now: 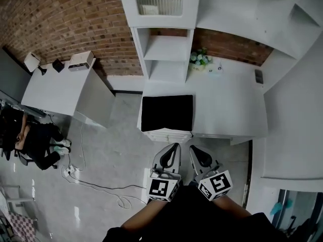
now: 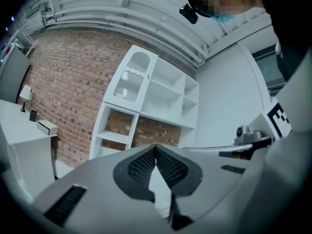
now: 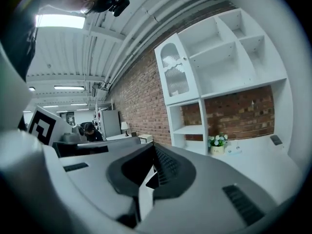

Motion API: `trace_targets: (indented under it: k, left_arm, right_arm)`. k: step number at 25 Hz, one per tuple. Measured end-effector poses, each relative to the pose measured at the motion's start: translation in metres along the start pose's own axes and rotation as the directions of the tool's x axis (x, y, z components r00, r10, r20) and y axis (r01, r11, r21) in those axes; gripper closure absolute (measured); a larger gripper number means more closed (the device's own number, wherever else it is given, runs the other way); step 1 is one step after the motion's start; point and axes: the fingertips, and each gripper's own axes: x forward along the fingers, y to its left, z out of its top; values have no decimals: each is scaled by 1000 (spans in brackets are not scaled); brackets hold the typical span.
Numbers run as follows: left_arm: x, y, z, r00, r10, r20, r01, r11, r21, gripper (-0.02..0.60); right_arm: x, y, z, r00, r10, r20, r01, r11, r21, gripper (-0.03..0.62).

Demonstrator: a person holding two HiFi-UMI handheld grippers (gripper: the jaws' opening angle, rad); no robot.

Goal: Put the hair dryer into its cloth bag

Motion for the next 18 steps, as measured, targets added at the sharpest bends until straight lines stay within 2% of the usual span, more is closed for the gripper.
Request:
trace_targets:
  k: [6,13,18]
  left_arm:
    - [13,-33,4,999,-39,22,38,998,40,565]
    - [22,-57,1,994,-111,5,111,993,42,565]
    - [26,-65,7,991,-128,31,127,992,26,565]
  right_arm:
    - [-19,-12,5,999,-33,32,35,998,-44,577]
    - [-34,-38,11,990,-122,70,125,991,-38,577]
    - [-38,-38,7,988,-130,78,134,990,-47,577]
